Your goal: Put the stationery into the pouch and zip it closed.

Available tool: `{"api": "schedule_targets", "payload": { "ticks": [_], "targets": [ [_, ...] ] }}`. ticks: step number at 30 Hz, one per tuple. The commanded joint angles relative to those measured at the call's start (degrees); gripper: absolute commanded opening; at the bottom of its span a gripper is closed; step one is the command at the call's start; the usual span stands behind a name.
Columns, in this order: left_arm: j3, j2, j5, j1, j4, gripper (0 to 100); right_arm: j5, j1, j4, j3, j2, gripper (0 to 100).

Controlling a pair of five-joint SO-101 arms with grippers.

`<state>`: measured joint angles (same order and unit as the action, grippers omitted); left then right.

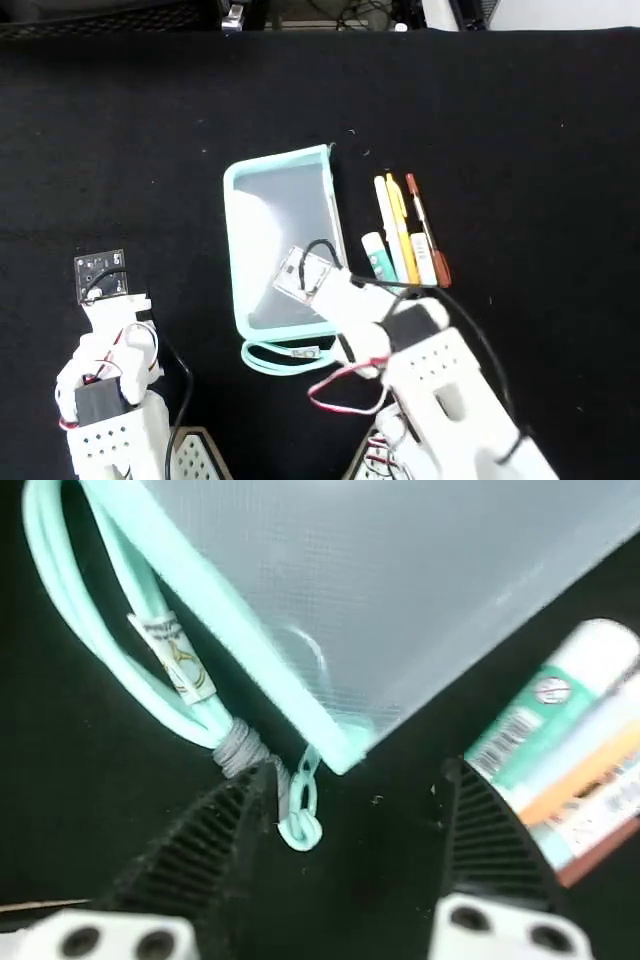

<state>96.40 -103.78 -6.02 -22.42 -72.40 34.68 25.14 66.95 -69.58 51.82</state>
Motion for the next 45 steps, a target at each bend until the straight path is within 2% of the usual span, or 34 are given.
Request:
{"api": "schedule_targets", "payload": {
  "ticks": [1,8,14,18,25,28,33,39,45],
  "targets": [
    [0.9,-0.3,-0.4,0.7,-0.4,3,0.6,-0.9,-6.5,0.7,-9.0,26.2],
    [0.9,-0.3,-0.4,0.7,-0.4,3,0.1,-0.9,-16.6,6.8,-23.1,26.2],
    [0.9,-0.3,-0.4,0.7,-0.4,3,-11.9,-0.9,-25.1,16.7,-30.1,26.4],
    [0.9,-0.3,-0.4,0.7,-0.4,3,-15.6,-0.6,-24.1,21.1,-33.3,26.5],
    [0.9,-0.3,-0.4,0.7,-0.4,3,-15.4,-0.6,-12.7,20.6,-30.5,26.3],
    [0.9,-0.3,-0.4,0.7,-0.4,3,-15.4,-0.5,-11.8,18.9,-29.0,26.5],
    [0.9,-0.3,-0.4,0.7,-0.4,3,-16.4,-0.5,-14.1,14.6,-28.8,26.5],
    [0.9,-0.3,-0.4,0.7,-0.4,3,-24.8,-0.5,-24.4,9.0,-31.4,26.5],
    [0.9,-0.3,-0.4,0.7,-0.4,3,-31.4,-0.5,-22.6,11.6,-34.1,26.5]
  ]
}}
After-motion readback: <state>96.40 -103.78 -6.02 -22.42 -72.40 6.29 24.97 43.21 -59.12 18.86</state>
